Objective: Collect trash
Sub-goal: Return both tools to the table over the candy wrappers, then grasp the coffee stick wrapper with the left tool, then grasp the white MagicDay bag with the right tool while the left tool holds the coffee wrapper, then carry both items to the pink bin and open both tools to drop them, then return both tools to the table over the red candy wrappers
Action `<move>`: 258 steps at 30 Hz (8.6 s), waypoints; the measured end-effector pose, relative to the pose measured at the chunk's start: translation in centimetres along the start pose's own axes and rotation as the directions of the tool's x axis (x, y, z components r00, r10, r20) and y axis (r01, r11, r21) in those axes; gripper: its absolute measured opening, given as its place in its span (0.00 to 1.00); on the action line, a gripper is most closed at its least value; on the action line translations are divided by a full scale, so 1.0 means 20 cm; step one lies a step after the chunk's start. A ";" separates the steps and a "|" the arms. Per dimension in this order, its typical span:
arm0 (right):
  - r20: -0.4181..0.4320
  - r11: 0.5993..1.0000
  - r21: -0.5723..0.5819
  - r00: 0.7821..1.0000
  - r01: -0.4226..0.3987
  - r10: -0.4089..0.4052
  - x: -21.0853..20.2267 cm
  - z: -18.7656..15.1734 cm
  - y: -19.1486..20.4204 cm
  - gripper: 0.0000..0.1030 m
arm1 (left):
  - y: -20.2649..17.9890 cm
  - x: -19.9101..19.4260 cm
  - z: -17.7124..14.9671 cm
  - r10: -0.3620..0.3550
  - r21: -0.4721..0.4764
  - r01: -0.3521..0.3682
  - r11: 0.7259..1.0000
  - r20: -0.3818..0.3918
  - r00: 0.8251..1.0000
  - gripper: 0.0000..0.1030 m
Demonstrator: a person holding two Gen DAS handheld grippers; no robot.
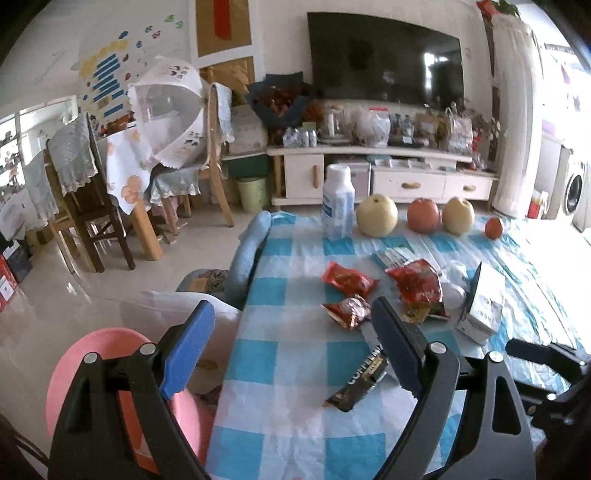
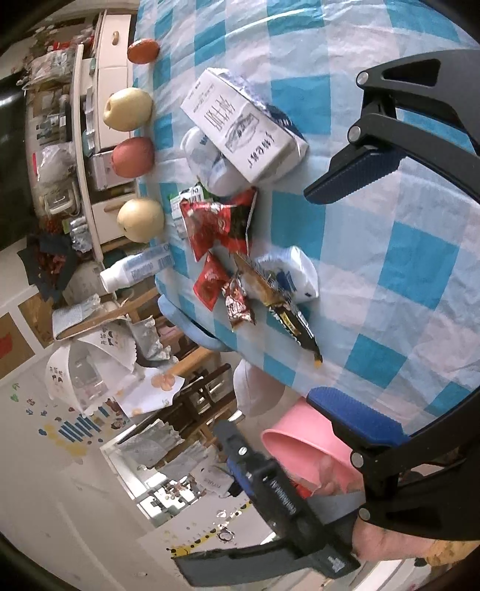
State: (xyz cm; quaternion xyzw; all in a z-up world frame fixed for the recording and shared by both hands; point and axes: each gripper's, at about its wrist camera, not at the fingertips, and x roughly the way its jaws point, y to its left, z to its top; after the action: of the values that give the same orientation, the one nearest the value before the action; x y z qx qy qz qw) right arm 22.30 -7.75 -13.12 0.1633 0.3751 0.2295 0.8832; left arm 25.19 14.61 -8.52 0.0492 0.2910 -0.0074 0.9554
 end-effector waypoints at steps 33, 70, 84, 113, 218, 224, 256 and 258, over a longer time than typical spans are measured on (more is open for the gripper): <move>-0.081 0.959 0.226 0.984 0.173 -0.159 -0.11 0.21 -0.69 0.95 | -0.36 0.38 -0.13 -0.042 0.106 0.075 0.991 -0.289 0.957 0.85; -0.144 0.984 -0.179 0.989 0.005 -0.031 0.21 0.17 -0.15 0.81 | -0.22 0.43 -0.15 -0.265 -0.211 0.205 0.956 -0.315 0.911 0.24; -0.184 0.953 -0.304 0.980 0.020 -0.079 0.45 0.11 0.03 0.81 | -0.04 0.37 -0.12 -0.246 -0.274 0.171 0.946 -0.268 0.931 0.24; -0.144 0.897 -0.413 0.962 0.155 -0.233 0.60 0.08 0.08 0.59 | 0.15 0.28 -0.12 -0.093 -0.247 0.035 0.968 -0.230 0.969 0.24; 0.015 0.918 -0.375 0.991 0.128 -0.133 0.23 -0.07 0.50 0.90 | 0.43 -0.01 -0.02 0.508 -0.041 -0.514 0.857 -0.106 0.855 0.91; 0.013 0.918 -0.369 0.989 0.144 -0.150 0.22 -0.08 0.44 0.90 | 0.36 0.01 -0.01 0.508 -0.012 -0.512 0.859 -0.094 0.856 0.91; 0.009 0.934 -0.281 0.974 0.219 -0.226 0.12 -0.03 0.05 0.90 | 0.10 0.11 0.00 0.496 0.108 -0.487 0.867 -0.080 0.865 0.91; 0.013 0.937 -0.269 0.973 0.225 -0.230 0.10 -0.01 0.02 0.90 | 0.08 0.12 0.00 0.490 0.111 -0.481 0.870 -0.078 0.868 0.91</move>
State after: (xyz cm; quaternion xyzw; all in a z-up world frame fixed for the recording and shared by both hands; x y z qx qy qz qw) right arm 23.24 -6.36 -14.33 -0.0044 0.3649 0.1763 0.9142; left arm 27.22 16.28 -9.65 0.1631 0.3178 0.2226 0.9071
